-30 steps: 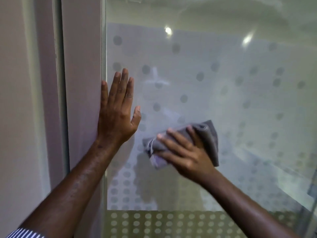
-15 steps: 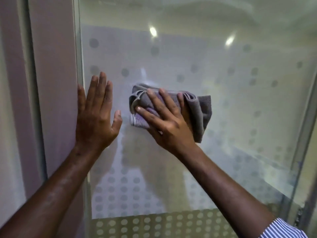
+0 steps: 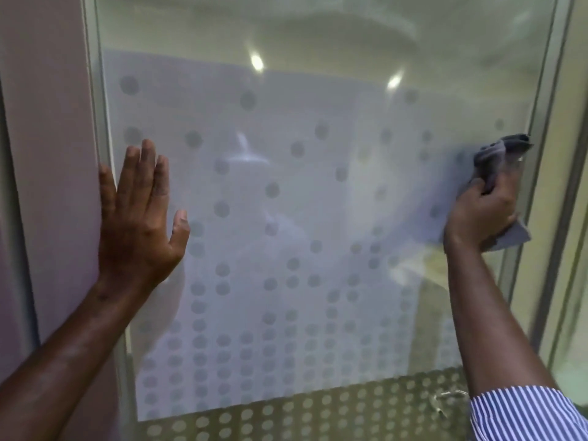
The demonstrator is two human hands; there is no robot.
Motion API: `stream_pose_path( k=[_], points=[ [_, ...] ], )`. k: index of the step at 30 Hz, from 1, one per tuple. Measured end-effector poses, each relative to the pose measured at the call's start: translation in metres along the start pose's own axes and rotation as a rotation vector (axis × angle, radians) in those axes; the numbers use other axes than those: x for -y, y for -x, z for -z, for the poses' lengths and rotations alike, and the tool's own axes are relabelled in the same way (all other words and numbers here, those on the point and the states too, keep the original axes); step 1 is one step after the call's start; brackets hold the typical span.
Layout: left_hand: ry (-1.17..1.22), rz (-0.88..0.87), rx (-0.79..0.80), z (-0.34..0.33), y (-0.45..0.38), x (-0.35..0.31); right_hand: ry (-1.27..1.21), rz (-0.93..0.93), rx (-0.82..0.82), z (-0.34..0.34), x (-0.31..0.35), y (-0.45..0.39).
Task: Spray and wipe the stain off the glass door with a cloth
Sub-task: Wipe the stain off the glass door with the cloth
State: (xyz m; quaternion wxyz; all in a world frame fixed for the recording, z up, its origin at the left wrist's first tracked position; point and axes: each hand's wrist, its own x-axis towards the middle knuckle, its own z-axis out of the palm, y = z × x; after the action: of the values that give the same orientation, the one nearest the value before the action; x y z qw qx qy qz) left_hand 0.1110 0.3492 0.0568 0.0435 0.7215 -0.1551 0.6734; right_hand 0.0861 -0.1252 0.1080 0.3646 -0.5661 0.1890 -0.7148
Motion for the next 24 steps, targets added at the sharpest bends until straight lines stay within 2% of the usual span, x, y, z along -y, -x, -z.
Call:
stream_pose_path(
  k=[2,6,9,13,16,19,21,24],
  points=[
    [-0.007,-0.006,0.004,0.0,0.0,-0.001,-0.111,-0.058,-0.041,-0.004,0.012,0.0],
    [-0.027,-0.005,0.007,-0.001,-0.001,-0.002,-0.121,0.123,-0.045,-0.027,0.059,0.021],
    [-0.039,-0.006,0.012,-0.001,-0.001,-0.002,-0.152,0.412,0.08,-0.041,0.107,0.052],
    [-0.043,-0.008,0.015,-0.001,0.0,0.0,-0.085,0.874,0.359,-0.045,0.156,0.126],
    [-0.032,-0.01,0.02,-0.001,0.0,0.002,-0.097,1.253,0.516,-0.036,0.144,0.173],
    [-0.019,-0.008,0.018,0.0,0.0,0.003,-0.166,1.54,0.663,-0.023,0.108,0.181],
    [-0.018,-0.007,0.012,0.002,0.0,0.003,-0.139,1.59,0.621,-0.02,0.09,0.165],
    [-0.031,-0.009,0.017,0.002,-0.001,0.001,-0.049,1.407,0.414,-0.02,0.073,0.123]
  ],
)
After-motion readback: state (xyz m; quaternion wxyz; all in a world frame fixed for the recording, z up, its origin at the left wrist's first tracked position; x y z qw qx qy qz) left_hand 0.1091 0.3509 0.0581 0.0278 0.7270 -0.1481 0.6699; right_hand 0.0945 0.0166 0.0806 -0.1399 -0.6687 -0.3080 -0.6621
